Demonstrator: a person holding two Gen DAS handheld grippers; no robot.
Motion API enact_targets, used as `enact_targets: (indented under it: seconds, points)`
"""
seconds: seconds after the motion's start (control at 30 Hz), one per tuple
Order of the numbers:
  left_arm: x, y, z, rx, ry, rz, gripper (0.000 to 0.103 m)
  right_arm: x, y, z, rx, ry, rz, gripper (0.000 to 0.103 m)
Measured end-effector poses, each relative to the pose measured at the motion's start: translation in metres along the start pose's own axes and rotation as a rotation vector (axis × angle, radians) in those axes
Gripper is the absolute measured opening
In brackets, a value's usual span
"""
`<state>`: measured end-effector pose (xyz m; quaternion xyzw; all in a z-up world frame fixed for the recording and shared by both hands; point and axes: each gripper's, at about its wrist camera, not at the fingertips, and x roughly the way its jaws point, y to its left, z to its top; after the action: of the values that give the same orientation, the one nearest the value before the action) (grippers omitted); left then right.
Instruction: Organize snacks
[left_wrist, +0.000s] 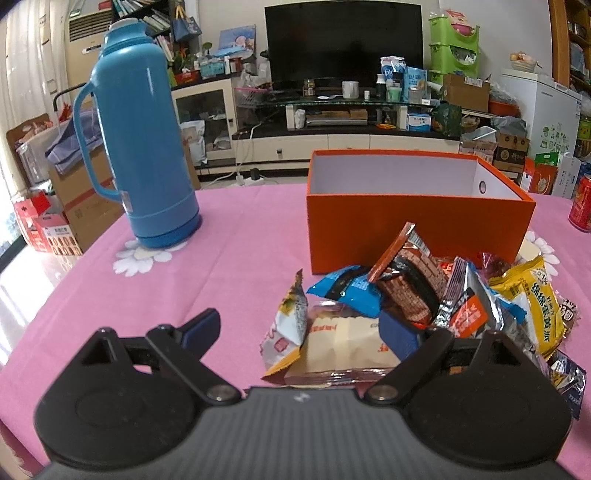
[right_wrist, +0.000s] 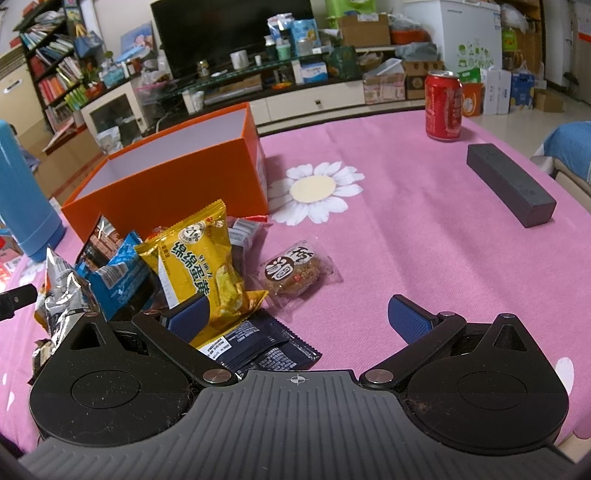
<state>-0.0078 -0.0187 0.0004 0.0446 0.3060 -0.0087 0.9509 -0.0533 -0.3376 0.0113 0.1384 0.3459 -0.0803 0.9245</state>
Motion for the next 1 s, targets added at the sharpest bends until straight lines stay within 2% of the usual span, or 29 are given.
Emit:
enact_targets:
  seconds: [1.0]
  points:
    - [0.0008,0.0006,-0.0005,-0.001,-0.001,0.005,0.092,0.0029,0.0028,-0.0006,-0.016,0.013,-0.002,0.094]
